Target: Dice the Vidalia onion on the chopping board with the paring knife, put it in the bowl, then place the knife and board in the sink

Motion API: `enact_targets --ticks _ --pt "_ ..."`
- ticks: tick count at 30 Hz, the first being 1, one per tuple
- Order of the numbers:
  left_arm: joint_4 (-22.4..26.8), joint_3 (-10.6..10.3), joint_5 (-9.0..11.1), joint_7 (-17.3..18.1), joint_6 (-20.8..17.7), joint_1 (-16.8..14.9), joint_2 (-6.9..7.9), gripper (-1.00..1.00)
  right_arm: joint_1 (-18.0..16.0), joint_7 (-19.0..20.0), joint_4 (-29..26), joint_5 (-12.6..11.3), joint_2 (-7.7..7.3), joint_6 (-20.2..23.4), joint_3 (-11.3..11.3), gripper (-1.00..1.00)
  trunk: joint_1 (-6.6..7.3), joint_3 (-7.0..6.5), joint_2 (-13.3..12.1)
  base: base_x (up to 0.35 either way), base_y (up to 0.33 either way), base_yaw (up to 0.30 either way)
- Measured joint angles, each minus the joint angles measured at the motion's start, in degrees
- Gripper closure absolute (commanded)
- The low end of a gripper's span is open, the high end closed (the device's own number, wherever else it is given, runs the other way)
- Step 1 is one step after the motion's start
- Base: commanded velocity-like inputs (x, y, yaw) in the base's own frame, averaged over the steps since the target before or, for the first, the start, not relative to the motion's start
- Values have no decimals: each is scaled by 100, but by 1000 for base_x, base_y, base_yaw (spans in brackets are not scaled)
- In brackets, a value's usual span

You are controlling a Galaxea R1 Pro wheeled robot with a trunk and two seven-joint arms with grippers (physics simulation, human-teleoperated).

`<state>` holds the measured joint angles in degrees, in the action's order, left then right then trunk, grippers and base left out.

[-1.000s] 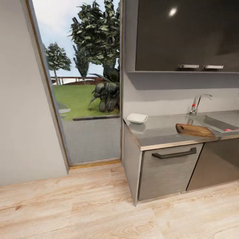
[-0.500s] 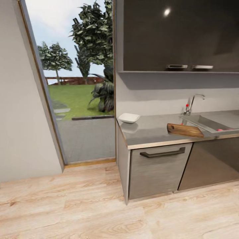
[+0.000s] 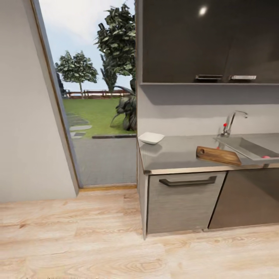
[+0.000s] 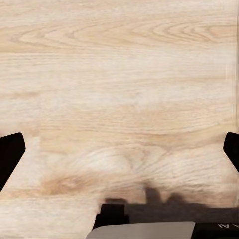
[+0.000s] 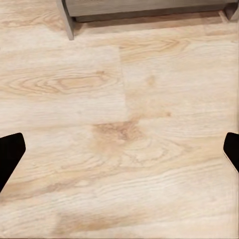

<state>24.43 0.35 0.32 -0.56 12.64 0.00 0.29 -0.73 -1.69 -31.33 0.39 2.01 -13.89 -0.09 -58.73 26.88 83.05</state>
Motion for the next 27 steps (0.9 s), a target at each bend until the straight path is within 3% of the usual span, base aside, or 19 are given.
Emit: enact_targets --ticks 13,23,27 --pt "-4 6 0 0 0 0 4 -100 -3 0 0 0 -4 0 0 -100 0 0 0 0 -308 197" --pt "3 6 0 0 -1 0 7 -100 -1 1 -1 0 -9 0 0 -100 0 0 0 0 -272 24" --pt "5 8 8 0 5 0 13 -100 -3 2 -1 -1 -9 -1 0 -100 0 0 0 0 -58 1"
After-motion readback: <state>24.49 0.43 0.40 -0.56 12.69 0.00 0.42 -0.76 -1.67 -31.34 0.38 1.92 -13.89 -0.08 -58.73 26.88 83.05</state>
